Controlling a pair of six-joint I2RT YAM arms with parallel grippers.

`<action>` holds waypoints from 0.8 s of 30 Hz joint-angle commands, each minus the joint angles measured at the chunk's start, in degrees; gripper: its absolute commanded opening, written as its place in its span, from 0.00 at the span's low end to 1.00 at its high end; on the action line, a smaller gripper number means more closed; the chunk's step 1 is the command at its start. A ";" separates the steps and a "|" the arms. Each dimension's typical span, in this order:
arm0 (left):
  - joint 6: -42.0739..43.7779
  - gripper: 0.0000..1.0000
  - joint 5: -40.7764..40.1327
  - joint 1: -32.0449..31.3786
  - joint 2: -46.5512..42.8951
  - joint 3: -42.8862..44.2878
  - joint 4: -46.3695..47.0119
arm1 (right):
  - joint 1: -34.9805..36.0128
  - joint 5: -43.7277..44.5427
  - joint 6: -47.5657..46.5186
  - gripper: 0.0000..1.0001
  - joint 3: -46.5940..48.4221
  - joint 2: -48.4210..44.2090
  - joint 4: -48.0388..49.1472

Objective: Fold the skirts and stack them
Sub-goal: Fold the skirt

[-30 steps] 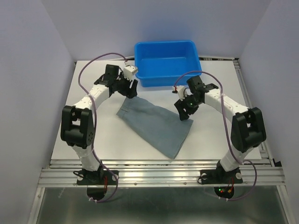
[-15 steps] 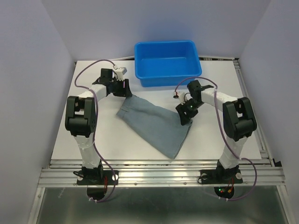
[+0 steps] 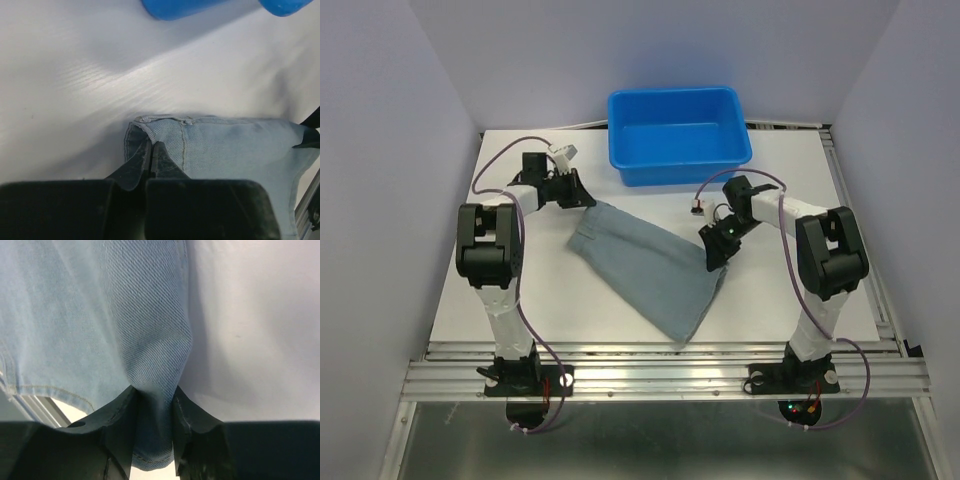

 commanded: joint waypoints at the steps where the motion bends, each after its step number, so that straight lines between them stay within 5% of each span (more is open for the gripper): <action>1: -1.94 0.00 -2.64 4.19 -4.43 -1.51 5.31 | 0.01 -5.03 -2.14 0.34 -2.58 -2.66 -6.25; 5: 1.23 0.00 -2.66 4.20 -2.95 1.57 1.45 | 0.01 -4.34 -1.09 0.47 -3.47 -5.38 -6.88; 6: 1.66 0.05 -2.05 4.11 -2.51 2.10 1.01 | 0.01 -3.12 -0.22 0.63 -3.30 -5.82 -6.88; 9: 3.68 0.32 -0.81 4.11 -2.94 3.94 -1.01 | -1.22 -1.10 1.28 0.75 -1.37 -5.91 -6.79; 11: 5.97 0.44 -1.60 4.11 -4.16 4.74 -3.99 | -1.75 0.14 2.34 0.75 0.65 -6.26 -6.44; 14: 8.61 0.46 -4.40 4.11 -10.82 2.82 -4.36 | -2.28 3.30 5.32 0.75 3.20 -7.84 -4.34; 18: 9.05 0.45 -5.30 4.02 -16.82 -2.19 -2.34 | -2.28 0.86 7.17 0.60 5.05 -10.57 -2.40; 24: 7.04 0.35 4.62 2.62 -19.91 -7.12 -1.46 | 0.18 -11.09 6.48 0.43 5.32 -11.37 -5.65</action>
